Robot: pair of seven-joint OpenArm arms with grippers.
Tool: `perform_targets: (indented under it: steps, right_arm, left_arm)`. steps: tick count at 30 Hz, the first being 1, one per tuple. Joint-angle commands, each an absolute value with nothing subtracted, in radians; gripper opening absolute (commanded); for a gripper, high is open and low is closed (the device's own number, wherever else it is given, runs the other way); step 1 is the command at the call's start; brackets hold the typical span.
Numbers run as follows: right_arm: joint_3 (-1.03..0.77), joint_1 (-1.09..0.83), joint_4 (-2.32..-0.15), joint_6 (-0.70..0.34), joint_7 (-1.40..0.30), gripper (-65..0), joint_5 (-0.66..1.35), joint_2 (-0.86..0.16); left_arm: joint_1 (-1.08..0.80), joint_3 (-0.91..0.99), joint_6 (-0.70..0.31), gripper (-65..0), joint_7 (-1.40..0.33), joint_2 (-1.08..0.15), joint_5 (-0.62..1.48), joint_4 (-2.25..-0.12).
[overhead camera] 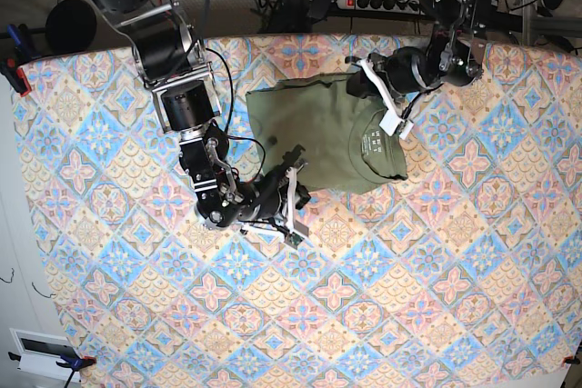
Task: Layout the t-shirt on the table in an organized manner, then fold the t-shirt properly
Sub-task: 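Flatten the folded shirt with both grippers, smoothing its edges, then push the shirt's side edge inward with the left gripper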
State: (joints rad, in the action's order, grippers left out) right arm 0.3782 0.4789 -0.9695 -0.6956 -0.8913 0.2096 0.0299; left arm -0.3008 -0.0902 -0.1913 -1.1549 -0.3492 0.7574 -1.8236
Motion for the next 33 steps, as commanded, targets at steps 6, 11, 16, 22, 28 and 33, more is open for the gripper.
perform_targets:
  steps: [6,11,16,22,28,33]
  right_arm:
    - [0.489,0.498,-0.998,-0.698,-0.924,-64.3,0.186,-0.056]
    - [0.490,0.384,-1.107,-0.698,-0.960,-64.3,0.186,-0.094]
    - [0.458,0.294,-1.267,-0.698,-1.000,-64.3,0.186,-0.196]
    - [0.298,0.151,-1.414,-0.698,-1.046,-64.3,0.186,-0.211]
    - [0.189,0.039,-1.580,-0.698,-1.106,-64.3,0.185,-0.213]
    - [0.128,-0.021,-1.670,-0.698,-1.125,-64.3,0.185,-0.213]
  left_arm:
    - [-0.199,-0.102,-0.199,-65.0,-1.136,-0.309,0.713,-1.692]
    - [-0.114,-0.104,-0.200,-65.0,-1.136,-0.275,0.654,-1.616]
    - [-0.019,-0.105,-0.203,-65.0,-1.136,-0.240,0.610,-1.557]
    - [0.110,-0.232,-0.203,-65.0,-1.075,-0.237,0.596,-1.457]
    - [0.228,-0.361,-0.200,-65.0,-0.984,-0.214,0.598,-1.346]
    - [0.303,-0.372,-0.199,-65.0,-0.949,-0.163,0.596,-1.290]
